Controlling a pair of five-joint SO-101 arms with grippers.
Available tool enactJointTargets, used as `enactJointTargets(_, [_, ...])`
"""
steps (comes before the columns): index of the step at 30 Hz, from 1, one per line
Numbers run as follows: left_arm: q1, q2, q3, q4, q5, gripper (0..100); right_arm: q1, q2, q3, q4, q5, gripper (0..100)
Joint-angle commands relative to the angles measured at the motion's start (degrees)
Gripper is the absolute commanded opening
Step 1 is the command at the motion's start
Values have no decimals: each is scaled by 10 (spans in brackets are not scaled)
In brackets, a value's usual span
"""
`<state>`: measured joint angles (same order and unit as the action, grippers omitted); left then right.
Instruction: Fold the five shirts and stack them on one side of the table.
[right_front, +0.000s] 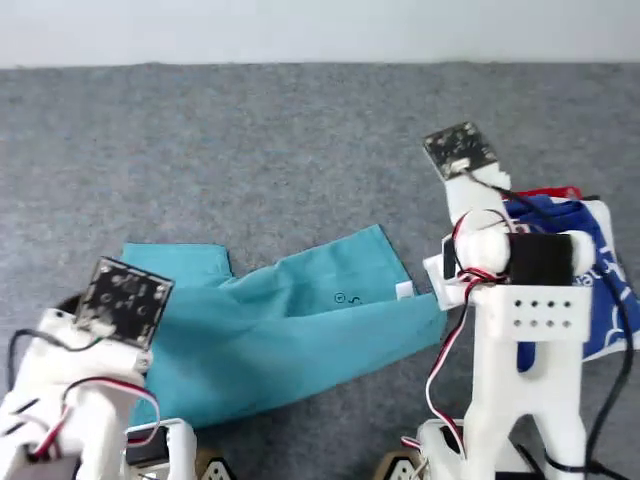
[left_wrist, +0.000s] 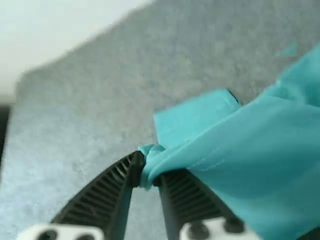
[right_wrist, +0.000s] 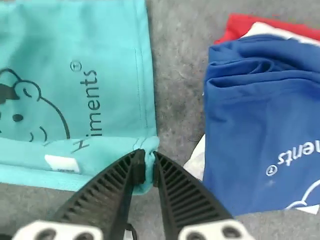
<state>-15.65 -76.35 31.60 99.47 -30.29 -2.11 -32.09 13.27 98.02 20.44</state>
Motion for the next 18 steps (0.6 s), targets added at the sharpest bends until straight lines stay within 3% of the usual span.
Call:
enactJointTargets(1, [-4,-15,83,-25,-24,14,3,-11,54,-62,10,9])
enactJointTargets(11, [-6,-15,215,-170,-30,14,3,-11,200,-278,7,9])
enactJointTargets(18, [-108,-13,240,-279,-66,14,-49,-10,285,-464,-3,9])
